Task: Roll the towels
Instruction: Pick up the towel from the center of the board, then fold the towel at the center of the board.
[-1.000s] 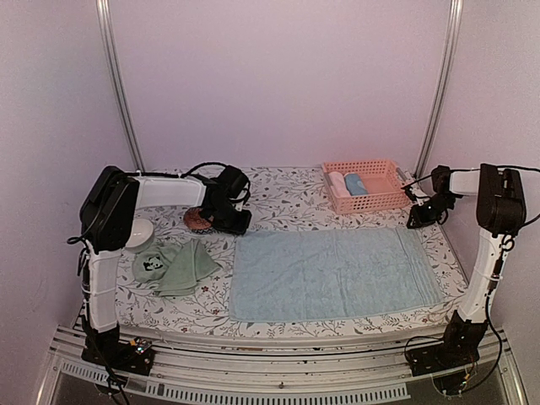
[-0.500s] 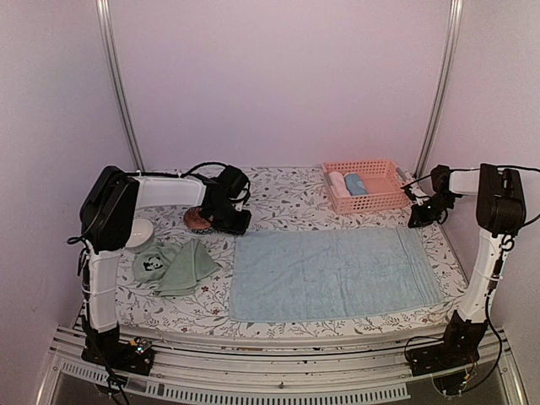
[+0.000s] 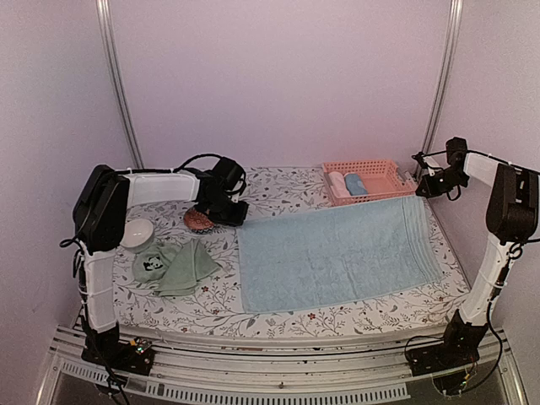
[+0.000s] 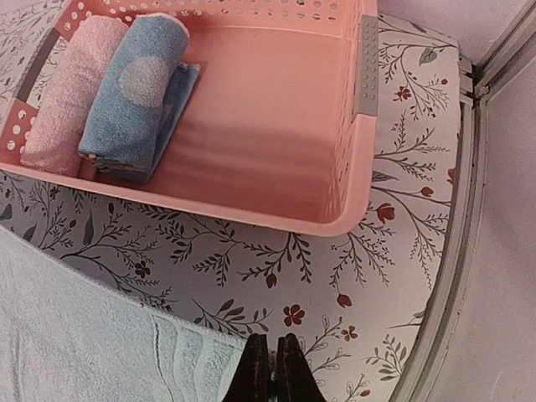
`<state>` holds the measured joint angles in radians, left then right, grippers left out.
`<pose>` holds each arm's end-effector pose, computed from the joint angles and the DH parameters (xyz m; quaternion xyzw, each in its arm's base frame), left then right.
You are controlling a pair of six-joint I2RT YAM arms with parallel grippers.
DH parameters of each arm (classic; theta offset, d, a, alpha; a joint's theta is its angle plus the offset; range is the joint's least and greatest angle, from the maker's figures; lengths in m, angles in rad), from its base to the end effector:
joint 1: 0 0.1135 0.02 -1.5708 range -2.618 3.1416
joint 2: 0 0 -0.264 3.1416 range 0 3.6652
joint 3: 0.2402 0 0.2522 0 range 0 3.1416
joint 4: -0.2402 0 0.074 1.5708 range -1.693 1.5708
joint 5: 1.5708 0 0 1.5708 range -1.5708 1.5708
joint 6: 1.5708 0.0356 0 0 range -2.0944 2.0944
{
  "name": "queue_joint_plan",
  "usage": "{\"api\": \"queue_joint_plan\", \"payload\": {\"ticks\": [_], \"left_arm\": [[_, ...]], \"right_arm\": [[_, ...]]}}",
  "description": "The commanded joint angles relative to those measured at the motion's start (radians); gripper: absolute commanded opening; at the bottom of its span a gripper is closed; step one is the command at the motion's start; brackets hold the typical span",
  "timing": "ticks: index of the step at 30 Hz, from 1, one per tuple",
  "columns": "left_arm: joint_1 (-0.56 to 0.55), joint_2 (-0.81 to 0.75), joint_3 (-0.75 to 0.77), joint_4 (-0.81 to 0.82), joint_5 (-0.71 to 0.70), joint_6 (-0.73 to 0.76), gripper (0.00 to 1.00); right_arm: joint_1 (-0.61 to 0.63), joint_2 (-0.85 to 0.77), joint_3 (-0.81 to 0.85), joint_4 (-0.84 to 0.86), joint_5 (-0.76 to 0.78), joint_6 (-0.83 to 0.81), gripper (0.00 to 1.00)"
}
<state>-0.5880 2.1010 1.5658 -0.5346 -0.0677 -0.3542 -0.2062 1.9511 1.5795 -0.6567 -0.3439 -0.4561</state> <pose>0.3736 -0.2462 0.1719 0.1046 0.9626 -0.0832 0.2356 0.4170 -0.0750 0.2335 -0.1638 0.9361 0.0701 0.3032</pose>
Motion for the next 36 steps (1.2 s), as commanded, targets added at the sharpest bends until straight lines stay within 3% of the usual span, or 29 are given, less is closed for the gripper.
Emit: {"api": "queue_joint_plan", "payload": {"ticks": [1, 9, 22, 31, 36], "left_arm": [[0.02, -0.088, -0.04, 0.039, 0.004, -0.008, 0.0], [0.018, -0.179, -0.102, 0.13, 0.109, 0.021, 0.0], [0.018, -0.158, -0.045, 0.107, 0.12, 0.067, 0.0], [0.012, -0.185, -0.129, 0.108, 0.191, 0.079, 0.0], [0.002, -0.219, -0.187, 0.108, 0.211, 0.094, 0.0]], "right_arm": [[-0.022, -0.02, -0.005, -0.003, -0.02, -0.006, 0.02], [-0.068, -0.017, -0.048, 0.024, -0.037, -0.009, 0.02], [-0.079, -0.037, -0.044, 0.034, -0.067, -0.027, 0.02], [-0.079, -0.087, -0.145, 0.017, -0.089, -0.041, 0.03], [-0.08, -0.12, -0.205, 0.006, -0.029, -0.074, 0.03]]}}
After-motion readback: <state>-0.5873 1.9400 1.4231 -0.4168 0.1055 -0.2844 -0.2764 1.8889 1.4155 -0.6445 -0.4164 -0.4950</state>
